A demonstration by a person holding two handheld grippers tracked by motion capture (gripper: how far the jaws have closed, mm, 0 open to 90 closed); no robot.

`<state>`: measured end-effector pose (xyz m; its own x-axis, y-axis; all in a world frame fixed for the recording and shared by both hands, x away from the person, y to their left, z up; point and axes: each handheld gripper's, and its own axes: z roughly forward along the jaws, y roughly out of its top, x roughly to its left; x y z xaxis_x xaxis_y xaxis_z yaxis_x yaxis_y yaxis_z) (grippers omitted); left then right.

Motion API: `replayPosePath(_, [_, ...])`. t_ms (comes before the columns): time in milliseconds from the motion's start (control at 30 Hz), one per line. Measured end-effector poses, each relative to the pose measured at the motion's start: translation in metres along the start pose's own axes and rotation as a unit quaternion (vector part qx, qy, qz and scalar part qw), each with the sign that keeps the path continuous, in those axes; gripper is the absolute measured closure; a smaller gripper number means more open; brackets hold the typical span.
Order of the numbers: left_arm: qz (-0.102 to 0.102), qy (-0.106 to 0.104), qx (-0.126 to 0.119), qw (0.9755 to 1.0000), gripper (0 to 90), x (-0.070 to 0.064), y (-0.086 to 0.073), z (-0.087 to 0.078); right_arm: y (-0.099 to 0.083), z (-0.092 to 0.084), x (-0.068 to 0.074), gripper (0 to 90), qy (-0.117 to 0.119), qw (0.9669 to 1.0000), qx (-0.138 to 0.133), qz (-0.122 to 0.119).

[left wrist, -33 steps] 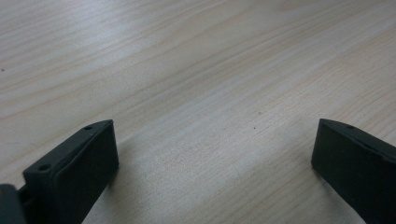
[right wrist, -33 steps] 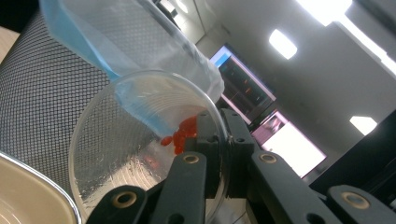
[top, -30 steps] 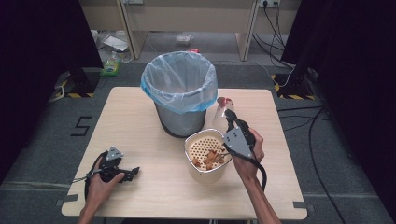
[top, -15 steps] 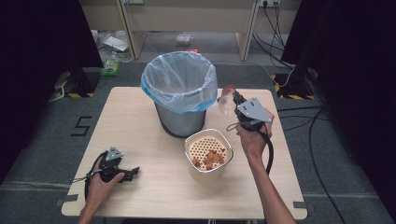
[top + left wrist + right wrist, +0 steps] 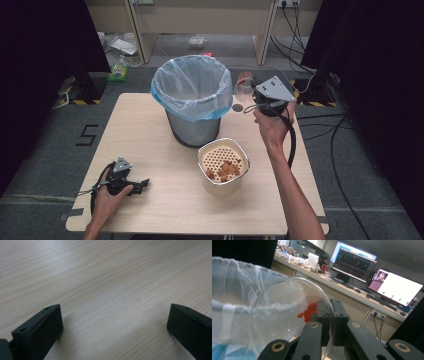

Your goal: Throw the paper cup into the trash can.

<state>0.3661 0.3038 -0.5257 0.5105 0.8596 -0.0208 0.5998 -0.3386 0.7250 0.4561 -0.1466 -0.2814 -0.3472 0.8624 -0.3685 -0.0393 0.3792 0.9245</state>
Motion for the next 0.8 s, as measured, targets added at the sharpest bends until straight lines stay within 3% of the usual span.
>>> replayPosePath(233, [0.0,0.0,0.0,1.0,0.0,0.0,0.0,0.0,0.022,0.011,-0.002,87.0,-0.004,0.9999,-0.003,-0.012])
replayPosePath(367, [0.0,0.0,0.0,1.0,0.0,0.0,0.0,0.0,0.042,0.019,0.002,86.9,0.007,0.9997,-0.01,-0.02])
replayPosePath(567, [0.002,0.001,-0.001,1.0,0.0,-0.001,0.0,0.0,0.069,0.042,0.025,86.6,0.036,0.9987,-0.011,-0.036])
replayPosePath(800, [0.001,0.0,-0.001,1.0,0.0,-0.001,-0.001,-0.001,0.081,0.074,0.056,85.0,0.076,0.996,0.022,-0.042])
